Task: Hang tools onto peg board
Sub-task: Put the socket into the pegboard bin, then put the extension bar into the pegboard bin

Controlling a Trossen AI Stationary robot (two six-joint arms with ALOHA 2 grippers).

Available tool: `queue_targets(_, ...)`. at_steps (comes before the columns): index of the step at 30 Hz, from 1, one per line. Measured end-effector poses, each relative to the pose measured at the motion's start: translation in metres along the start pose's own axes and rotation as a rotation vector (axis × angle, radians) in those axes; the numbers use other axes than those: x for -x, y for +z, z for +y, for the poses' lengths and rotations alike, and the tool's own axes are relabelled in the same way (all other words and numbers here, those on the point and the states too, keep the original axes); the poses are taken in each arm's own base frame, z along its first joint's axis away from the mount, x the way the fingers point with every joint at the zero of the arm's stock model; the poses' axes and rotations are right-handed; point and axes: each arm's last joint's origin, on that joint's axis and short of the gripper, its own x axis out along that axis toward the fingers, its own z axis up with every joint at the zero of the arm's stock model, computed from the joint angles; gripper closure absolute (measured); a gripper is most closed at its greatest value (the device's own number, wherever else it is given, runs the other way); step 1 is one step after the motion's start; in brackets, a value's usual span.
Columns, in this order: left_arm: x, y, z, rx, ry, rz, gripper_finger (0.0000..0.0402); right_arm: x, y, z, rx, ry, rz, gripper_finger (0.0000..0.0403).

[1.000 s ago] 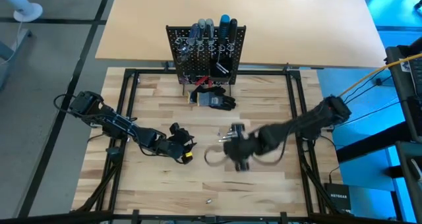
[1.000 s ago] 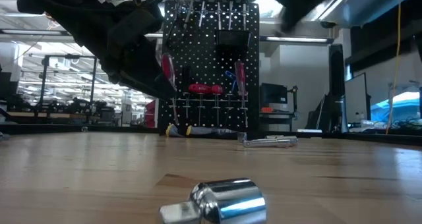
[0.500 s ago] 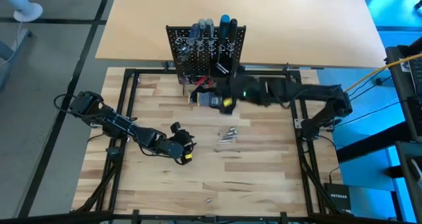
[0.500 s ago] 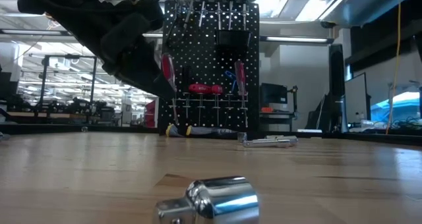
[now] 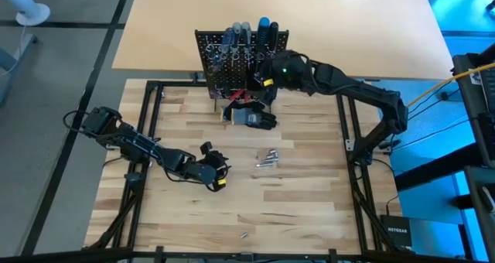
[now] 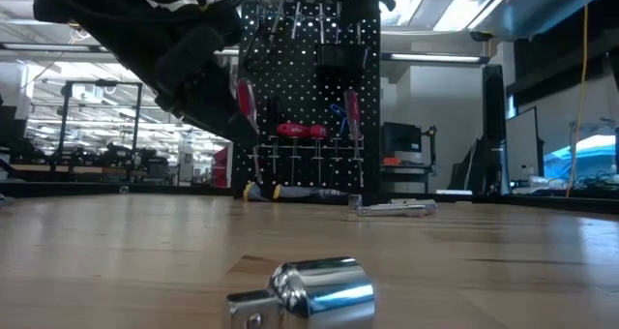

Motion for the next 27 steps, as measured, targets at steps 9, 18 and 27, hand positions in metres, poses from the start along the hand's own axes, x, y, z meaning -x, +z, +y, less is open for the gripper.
queue_targets(9, 0.000, 0.000, 0.000, 0.000, 0.000, 0.000, 0.0268, -0.007, -0.003, -0.011, -0.130, -0.027, 0.017, 0.0301)
queue_targets(18, 0.000, 0.000, 0.000, 0.000, 0.000, 0.000, 0.0268, -0.006, -0.003, -0.010, -0.127, -0.028, 0.020, 0.0202)
queue_targets(27, 0.000, 0.000, 0.000, 0.000, 0.000, 0.000, 0.0268, 0.024, -0.003, 0.004, -0.089, 0.083, 0.021, 0.0178)
